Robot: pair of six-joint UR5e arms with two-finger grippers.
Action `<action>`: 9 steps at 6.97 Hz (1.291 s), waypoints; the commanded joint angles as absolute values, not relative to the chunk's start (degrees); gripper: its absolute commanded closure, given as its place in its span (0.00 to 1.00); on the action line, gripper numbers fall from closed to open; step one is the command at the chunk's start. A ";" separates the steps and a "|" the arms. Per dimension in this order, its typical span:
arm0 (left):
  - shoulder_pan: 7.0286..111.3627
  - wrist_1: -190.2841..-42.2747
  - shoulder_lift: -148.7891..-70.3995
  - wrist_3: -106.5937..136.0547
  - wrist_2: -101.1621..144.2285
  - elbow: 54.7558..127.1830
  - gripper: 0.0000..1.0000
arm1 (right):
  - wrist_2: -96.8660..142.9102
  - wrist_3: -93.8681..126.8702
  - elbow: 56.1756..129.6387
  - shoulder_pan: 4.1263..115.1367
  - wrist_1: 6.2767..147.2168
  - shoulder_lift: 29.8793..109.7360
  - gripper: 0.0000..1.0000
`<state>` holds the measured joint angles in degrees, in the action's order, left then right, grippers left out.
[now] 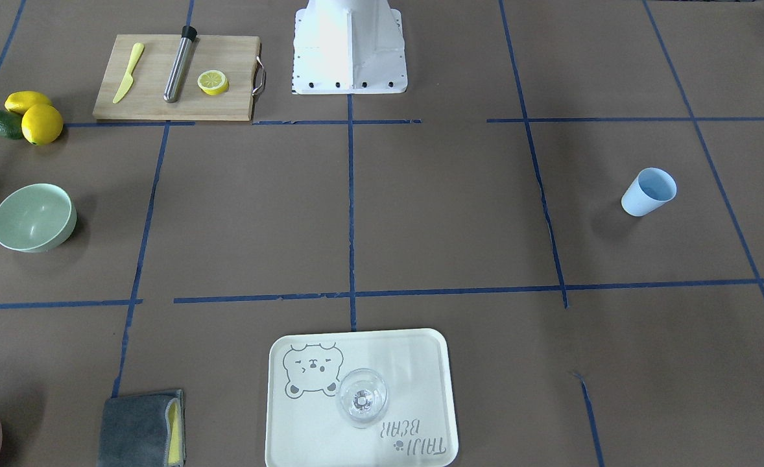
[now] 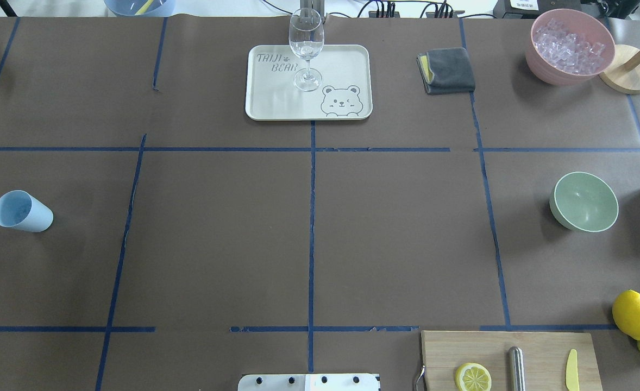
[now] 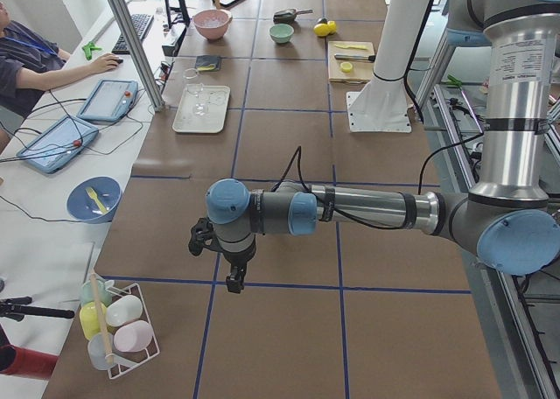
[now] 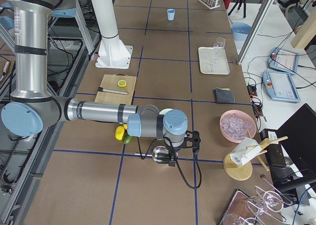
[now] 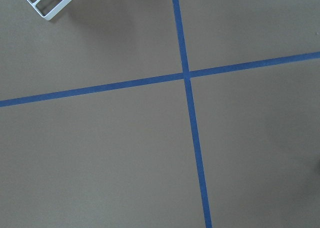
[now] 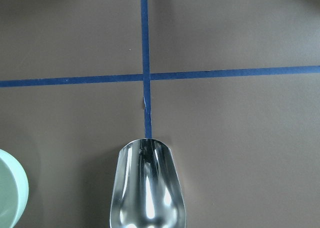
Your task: Pour ice into bowl
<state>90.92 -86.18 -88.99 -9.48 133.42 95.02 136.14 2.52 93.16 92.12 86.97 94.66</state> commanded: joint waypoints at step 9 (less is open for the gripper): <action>83.52 -109.05 -86.07 9.63 132.89 108.42 0.00 | 144.88 13.90 90.34 87.82 80.25 90.35 0.00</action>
